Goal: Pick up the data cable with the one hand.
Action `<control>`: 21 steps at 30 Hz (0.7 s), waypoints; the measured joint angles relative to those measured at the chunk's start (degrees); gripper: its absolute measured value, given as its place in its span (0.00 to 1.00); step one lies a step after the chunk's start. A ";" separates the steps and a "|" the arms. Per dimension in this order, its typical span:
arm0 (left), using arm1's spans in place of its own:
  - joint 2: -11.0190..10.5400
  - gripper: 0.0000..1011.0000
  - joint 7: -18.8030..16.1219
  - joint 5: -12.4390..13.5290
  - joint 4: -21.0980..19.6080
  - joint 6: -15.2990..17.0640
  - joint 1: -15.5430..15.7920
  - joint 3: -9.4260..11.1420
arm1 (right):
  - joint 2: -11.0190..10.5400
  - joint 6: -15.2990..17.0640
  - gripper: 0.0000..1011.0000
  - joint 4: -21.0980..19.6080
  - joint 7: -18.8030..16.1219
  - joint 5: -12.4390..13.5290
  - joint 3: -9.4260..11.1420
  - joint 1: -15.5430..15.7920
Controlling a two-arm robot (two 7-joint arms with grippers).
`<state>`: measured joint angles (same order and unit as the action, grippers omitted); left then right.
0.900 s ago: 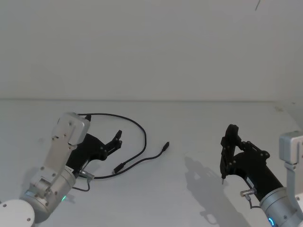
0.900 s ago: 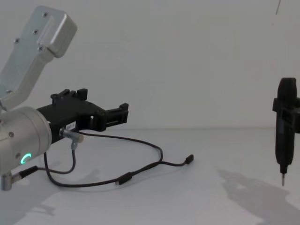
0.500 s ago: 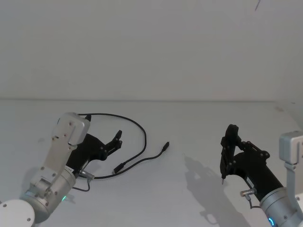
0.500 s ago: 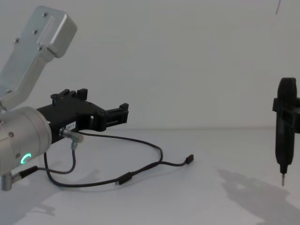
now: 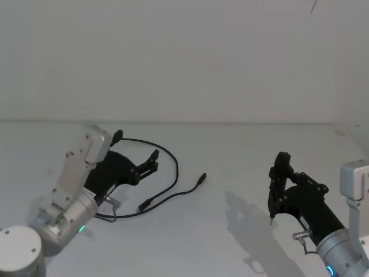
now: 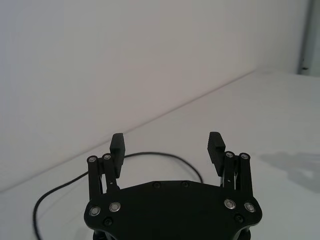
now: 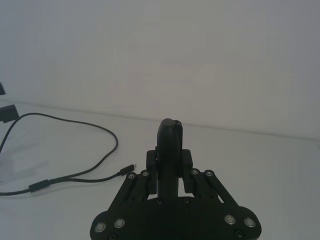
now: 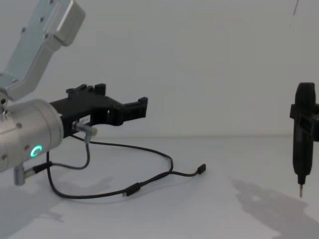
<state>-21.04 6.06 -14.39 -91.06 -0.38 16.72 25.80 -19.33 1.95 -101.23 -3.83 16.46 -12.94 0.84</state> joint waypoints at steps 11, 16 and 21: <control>0.40 0.99 8.34 -4.36 2.68 1.69 3.71 0.53 | 0.00 0.00 0.28 0.00 0.00 0.00 0.00 0.00; 0.12 0.99 12.89 -6.40 3.94 4.10 5.64 1.31 | 0.00 0.00 0.28 0.00 0.00 0.00 0.00 0.00; -0.62 0.99 16.82 -7.94 4.79 7.01 7.38 2.32 | 0.00 0.00 0.28 0.00 0.00 0.00 0.00 0.00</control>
<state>-21.66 22.88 -22.33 -86.27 6.63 24.10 28.12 -19.33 1.95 -101.23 -3.83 16.46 -12.94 0.84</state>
